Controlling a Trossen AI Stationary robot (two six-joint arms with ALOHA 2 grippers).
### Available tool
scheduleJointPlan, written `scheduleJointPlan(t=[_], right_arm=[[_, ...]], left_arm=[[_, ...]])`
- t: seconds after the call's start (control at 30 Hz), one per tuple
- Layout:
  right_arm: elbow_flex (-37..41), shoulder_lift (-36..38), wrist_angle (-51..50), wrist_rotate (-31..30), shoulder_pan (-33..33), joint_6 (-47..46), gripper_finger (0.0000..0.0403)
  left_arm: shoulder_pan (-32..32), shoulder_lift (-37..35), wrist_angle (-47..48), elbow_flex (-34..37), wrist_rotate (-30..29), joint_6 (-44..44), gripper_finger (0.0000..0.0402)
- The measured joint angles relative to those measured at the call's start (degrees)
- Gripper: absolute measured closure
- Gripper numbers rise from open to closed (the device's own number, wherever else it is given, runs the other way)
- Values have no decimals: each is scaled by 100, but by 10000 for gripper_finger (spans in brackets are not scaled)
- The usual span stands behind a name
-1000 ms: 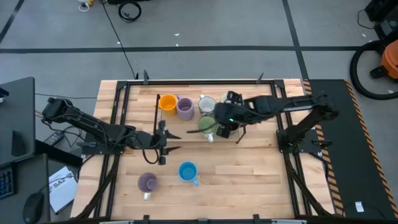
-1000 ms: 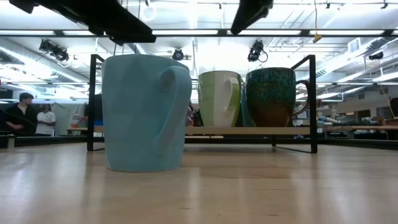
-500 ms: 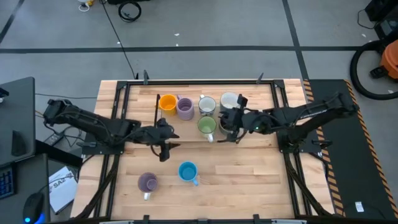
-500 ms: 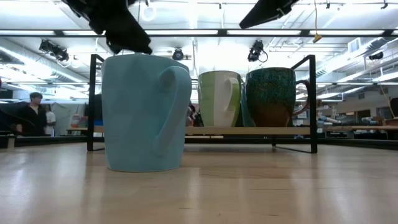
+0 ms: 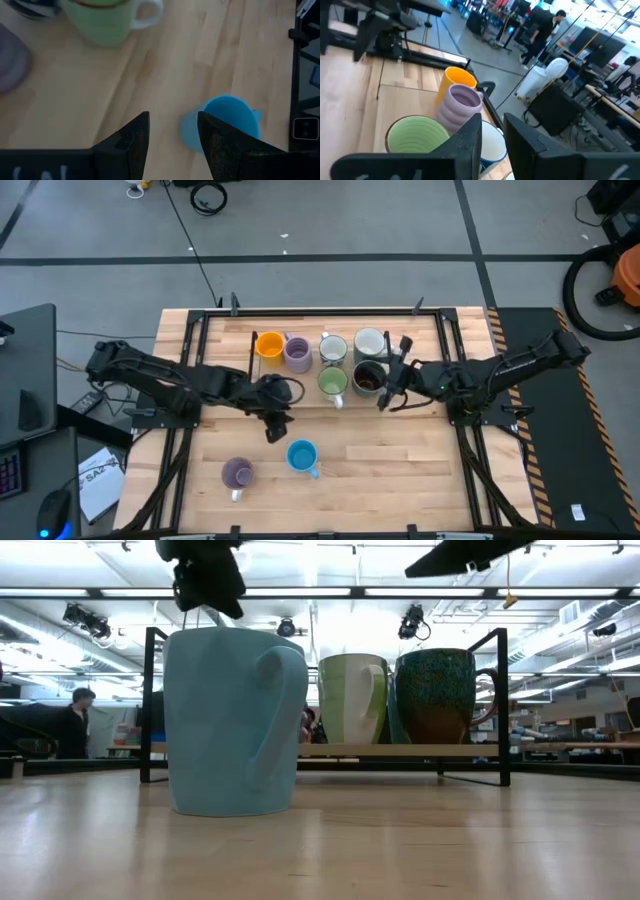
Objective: Place coffee mugs
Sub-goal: Put the blue mug on the shelf
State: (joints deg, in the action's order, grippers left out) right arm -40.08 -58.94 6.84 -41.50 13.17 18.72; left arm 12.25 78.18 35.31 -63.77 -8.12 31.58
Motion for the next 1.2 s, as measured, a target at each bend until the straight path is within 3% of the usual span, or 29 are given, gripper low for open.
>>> scheduleJointPlan(t=[0.3,0.5,1.2], right_arm=[[1038,318,1364,46,57,190,317],[1391,316,2114,50,175,530,317],[1398,346,2128,61,199,549,317]], left_arm=[[20,963,530,-782,931,579,228],[215,1280,661,-968,929,980,228],[538,2232,678,-964,904,1295,228]])
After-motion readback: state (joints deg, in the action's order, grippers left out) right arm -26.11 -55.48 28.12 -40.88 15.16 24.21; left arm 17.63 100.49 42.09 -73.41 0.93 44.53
